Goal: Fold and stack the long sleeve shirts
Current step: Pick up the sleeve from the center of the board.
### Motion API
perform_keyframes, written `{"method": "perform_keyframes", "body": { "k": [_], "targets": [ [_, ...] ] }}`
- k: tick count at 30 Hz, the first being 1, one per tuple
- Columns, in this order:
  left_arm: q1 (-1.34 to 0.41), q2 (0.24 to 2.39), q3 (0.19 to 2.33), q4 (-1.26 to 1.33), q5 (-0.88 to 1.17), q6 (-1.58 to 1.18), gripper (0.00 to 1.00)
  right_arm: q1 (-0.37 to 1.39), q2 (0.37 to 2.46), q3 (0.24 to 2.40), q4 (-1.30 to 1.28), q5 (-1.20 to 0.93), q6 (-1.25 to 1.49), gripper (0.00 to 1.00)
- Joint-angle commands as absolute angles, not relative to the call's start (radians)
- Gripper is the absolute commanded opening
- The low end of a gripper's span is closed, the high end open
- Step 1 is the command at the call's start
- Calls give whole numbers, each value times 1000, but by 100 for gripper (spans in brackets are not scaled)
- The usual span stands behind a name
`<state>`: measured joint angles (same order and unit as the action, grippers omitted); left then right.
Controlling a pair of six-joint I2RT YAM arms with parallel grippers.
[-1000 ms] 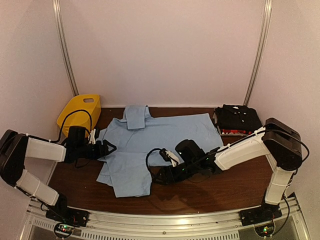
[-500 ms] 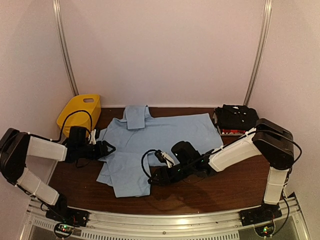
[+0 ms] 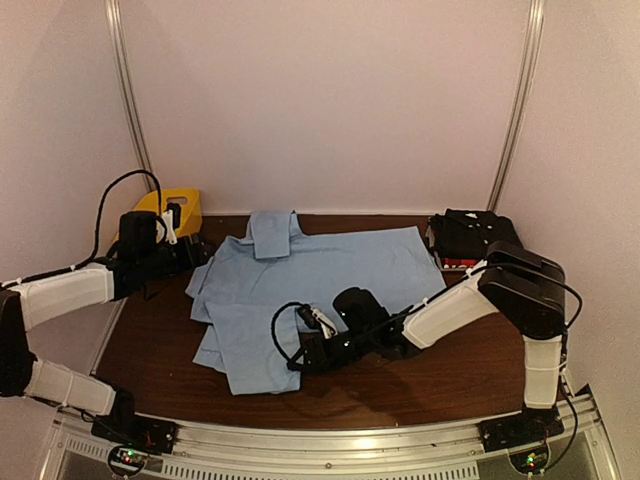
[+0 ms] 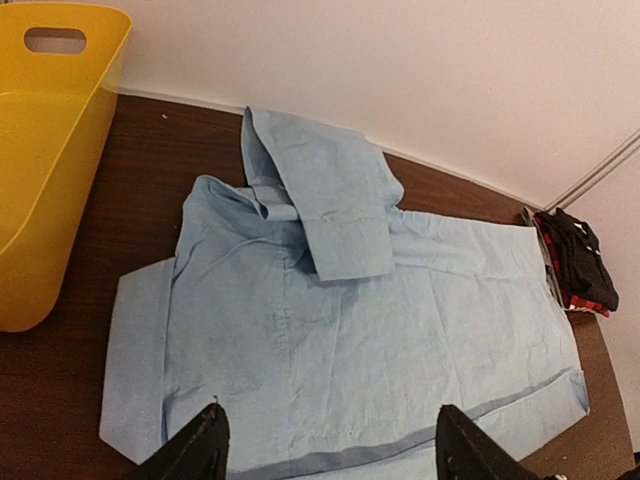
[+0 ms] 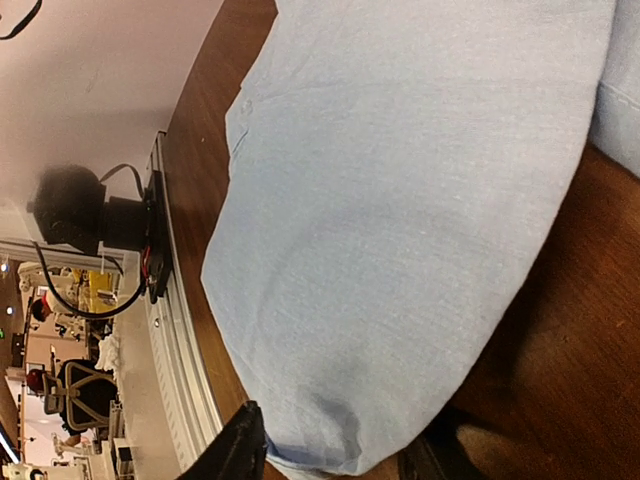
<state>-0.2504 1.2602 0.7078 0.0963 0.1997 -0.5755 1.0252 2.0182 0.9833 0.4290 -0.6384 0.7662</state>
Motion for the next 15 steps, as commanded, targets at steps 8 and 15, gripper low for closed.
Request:
{"method": "perform_keyframes", "body": {
  "k": [8, 15],
  "targets": [
    [-255, 1236, 633, 50, 261, -573, 73, 1032, 1970, 996, 568, -723, 859, 8],
    [-258, 1113, 480, 89, 376, -623, 73, 1020, 1927, 1061, 597, -731, 945, 0]
  ]
}}
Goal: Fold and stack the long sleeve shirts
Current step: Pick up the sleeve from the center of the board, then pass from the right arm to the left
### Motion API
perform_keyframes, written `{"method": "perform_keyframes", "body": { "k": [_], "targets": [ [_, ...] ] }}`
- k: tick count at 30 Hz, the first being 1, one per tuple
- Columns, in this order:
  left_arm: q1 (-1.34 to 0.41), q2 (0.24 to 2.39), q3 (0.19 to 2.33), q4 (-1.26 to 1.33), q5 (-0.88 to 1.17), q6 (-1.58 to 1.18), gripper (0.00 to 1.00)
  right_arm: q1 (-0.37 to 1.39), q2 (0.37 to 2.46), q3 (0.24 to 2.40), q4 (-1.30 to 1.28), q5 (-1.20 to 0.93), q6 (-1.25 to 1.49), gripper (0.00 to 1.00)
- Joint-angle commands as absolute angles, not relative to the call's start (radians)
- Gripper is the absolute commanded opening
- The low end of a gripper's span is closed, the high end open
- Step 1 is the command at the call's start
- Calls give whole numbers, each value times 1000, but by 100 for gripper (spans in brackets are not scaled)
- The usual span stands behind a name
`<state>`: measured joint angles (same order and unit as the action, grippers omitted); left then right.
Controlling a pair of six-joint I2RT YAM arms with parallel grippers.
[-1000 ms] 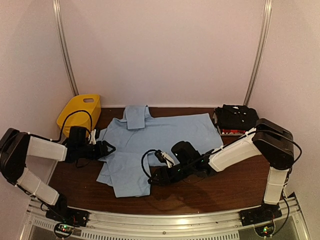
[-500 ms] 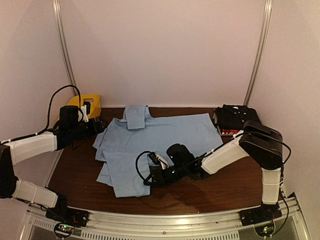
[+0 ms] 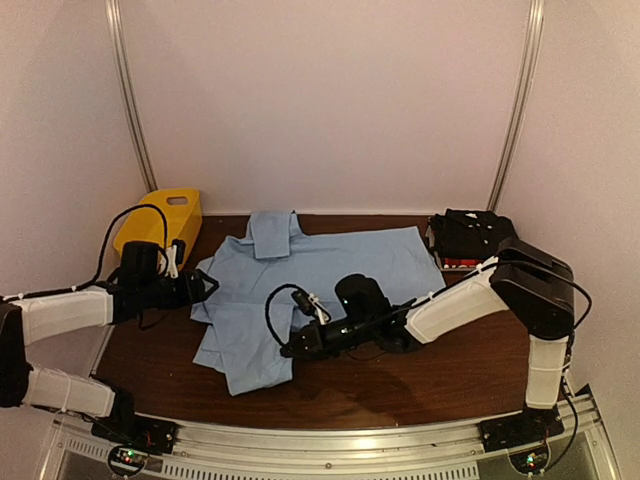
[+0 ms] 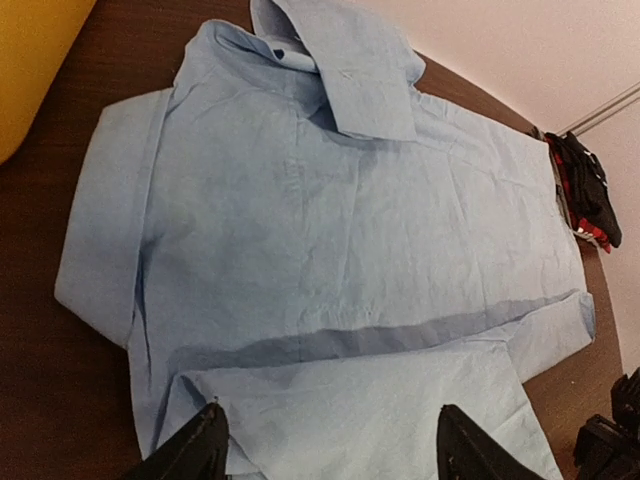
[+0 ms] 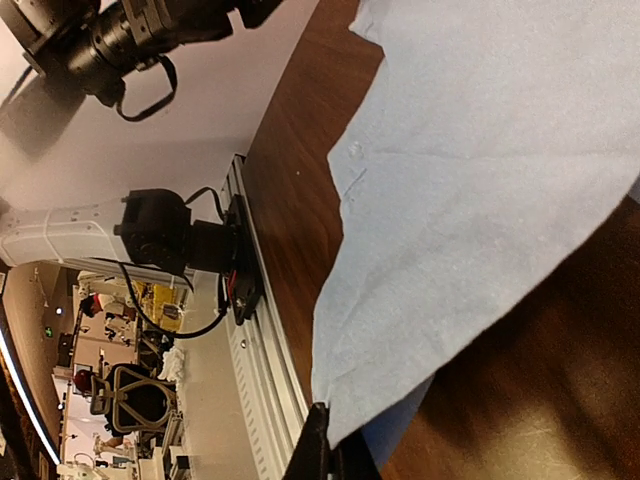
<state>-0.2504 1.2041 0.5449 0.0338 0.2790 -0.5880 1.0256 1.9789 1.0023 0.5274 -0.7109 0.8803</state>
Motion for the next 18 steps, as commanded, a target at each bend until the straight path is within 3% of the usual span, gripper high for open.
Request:
{"method": "perform_keyframes", "body": {
  "k": [1, 12, 18],
  "targets": [
    [-261, 1086, 455, 89, 389, -633, 73, 1016, 1929, 1071, 613, -734, 963, 0],
    [-382, 737, 185, 115, 421, -746, 73, 942, 2040, 1154, 800, -756, 1179, 0],
    [-401, 647, 126, 175, 442, -781, 73, 904, 2108, 1192, 860, -760, 1251, 0]
  ]
}}
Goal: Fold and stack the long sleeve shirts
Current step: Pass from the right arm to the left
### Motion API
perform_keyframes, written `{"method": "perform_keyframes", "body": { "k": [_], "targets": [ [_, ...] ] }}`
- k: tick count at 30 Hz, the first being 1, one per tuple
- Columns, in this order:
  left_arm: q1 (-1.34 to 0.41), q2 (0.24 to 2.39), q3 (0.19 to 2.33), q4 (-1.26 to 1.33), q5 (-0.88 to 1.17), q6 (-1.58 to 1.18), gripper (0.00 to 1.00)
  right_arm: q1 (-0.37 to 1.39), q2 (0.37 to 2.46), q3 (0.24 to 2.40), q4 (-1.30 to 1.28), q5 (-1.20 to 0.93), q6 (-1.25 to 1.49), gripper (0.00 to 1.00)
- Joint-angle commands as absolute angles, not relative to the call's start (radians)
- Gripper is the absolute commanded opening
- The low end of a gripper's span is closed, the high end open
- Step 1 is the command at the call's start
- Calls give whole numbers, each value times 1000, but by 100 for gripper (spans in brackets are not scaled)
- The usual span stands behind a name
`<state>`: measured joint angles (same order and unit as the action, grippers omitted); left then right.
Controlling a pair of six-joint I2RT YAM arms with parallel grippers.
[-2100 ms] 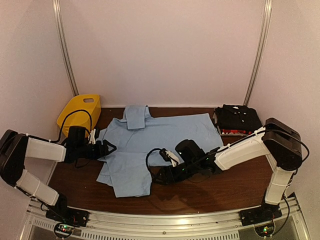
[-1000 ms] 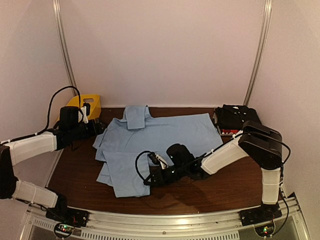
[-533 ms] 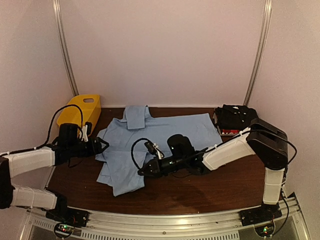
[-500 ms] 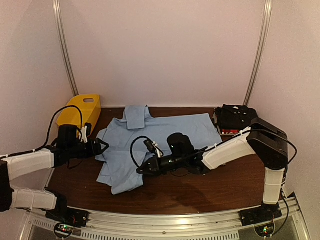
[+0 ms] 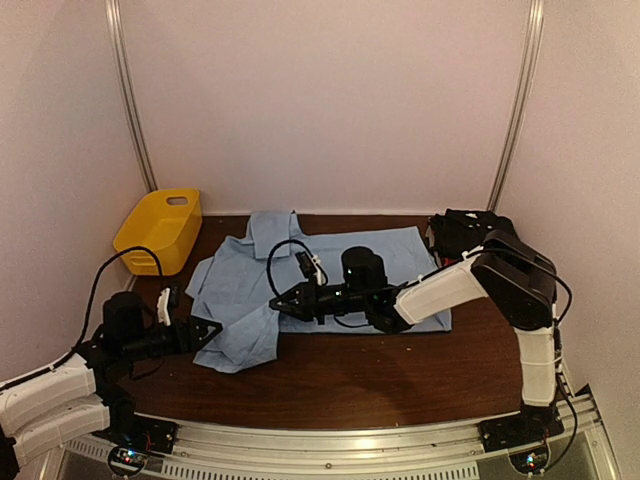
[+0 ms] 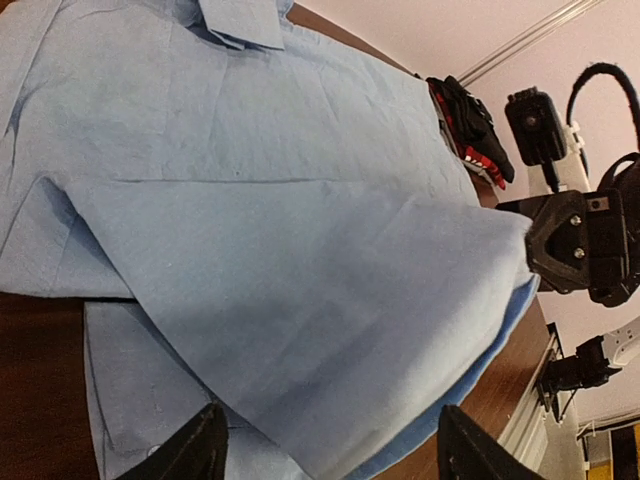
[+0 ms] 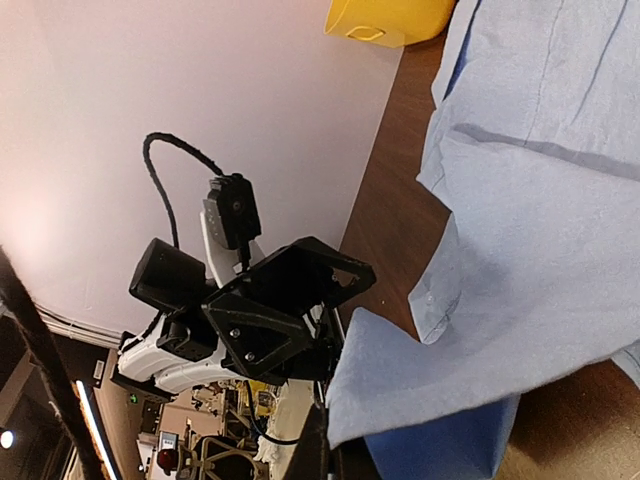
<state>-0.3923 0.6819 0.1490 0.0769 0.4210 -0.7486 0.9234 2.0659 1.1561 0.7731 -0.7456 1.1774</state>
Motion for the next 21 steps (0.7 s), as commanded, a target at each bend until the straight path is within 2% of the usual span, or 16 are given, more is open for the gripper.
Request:
{"method": "perform_keyframes", "body": {
  "k": [1, 12, 21],
  "targets": [
    [-402, 653, 120, 185, 444, -777, 74, 898, 2116, 1195, 873, -758, 1263, 0],
    [-426, 876, 120, 316, 481, -714, 71, 842, 2153, 1203, 919, -753, 1317, 0],
    [-537, 1002, 150, 345, 468, -640, 71, 811, 2194, 1228, 921, -763, 1328, 0]
  ]
}}
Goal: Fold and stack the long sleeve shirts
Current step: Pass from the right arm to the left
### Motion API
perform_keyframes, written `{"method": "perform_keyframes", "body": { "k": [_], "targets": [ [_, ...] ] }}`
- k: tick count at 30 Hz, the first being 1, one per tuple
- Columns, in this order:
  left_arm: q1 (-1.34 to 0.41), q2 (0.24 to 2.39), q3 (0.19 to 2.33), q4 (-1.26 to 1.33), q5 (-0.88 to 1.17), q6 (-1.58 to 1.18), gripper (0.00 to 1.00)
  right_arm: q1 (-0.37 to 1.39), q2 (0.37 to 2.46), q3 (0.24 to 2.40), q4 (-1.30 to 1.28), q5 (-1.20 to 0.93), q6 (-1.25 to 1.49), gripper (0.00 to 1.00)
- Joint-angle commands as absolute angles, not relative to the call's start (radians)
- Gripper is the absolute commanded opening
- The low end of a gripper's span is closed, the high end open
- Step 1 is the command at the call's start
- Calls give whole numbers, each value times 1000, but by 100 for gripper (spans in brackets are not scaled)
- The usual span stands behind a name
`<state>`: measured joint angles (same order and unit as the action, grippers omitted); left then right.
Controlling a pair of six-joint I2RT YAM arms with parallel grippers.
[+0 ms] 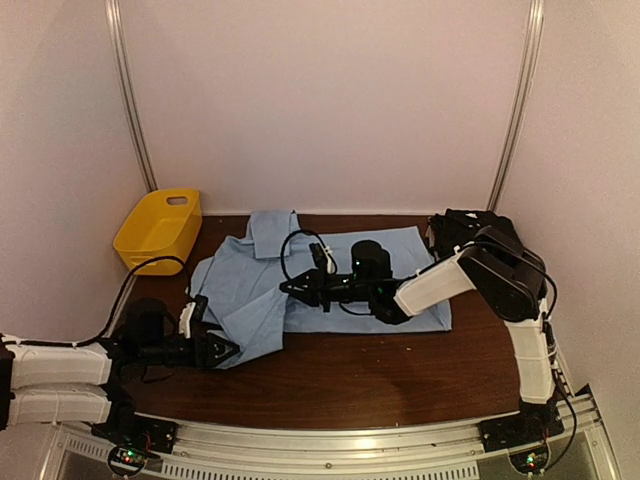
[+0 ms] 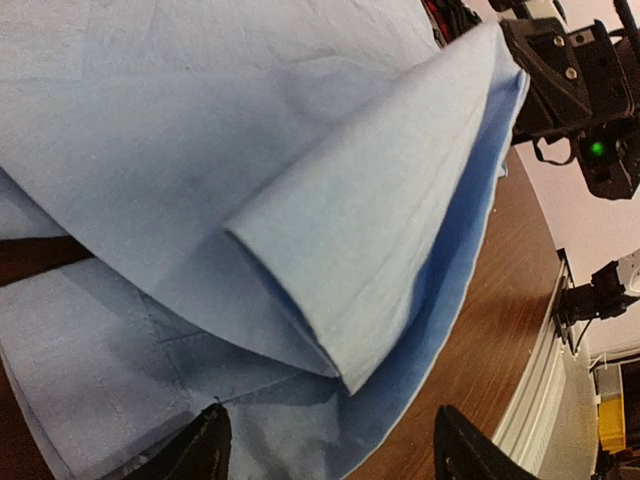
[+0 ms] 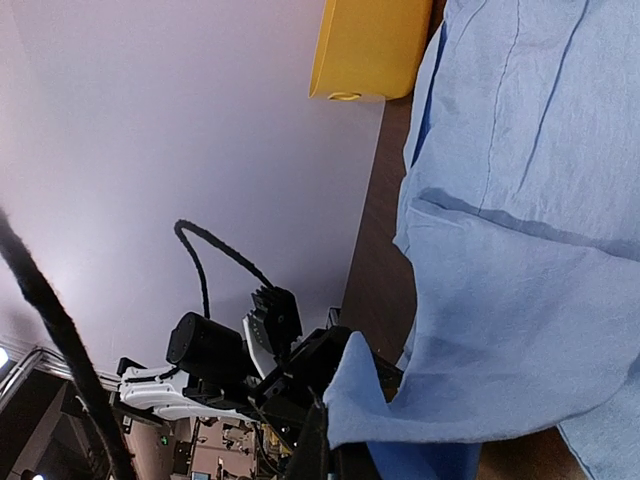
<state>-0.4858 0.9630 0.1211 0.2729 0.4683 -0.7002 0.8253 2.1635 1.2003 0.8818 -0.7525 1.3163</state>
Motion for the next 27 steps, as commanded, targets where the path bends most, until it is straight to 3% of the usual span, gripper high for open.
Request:
{"method": "perform_keyframes", "body": {
  "k": [1, 10, 18, 27],
  "targets": [
    [-558, 1015, 156, 345, 458, -630, 70, 809, 2197, 1231, 923, -765, 1330, 0],
    [-700, 1141, 246, 267, 272, -527, 68, 804, 2207, 1232, 923, -772, 1327, 0],
    [-772, 1272, 334, 209, 192, -443, 48, 804, 2209, 1235, 921, -776, 1327, 0],
    [-869, 1370, 386, 165, 143, -434, 33, 798, 2216, 1249, 908, -781, 1323, 0]
  ]
}}
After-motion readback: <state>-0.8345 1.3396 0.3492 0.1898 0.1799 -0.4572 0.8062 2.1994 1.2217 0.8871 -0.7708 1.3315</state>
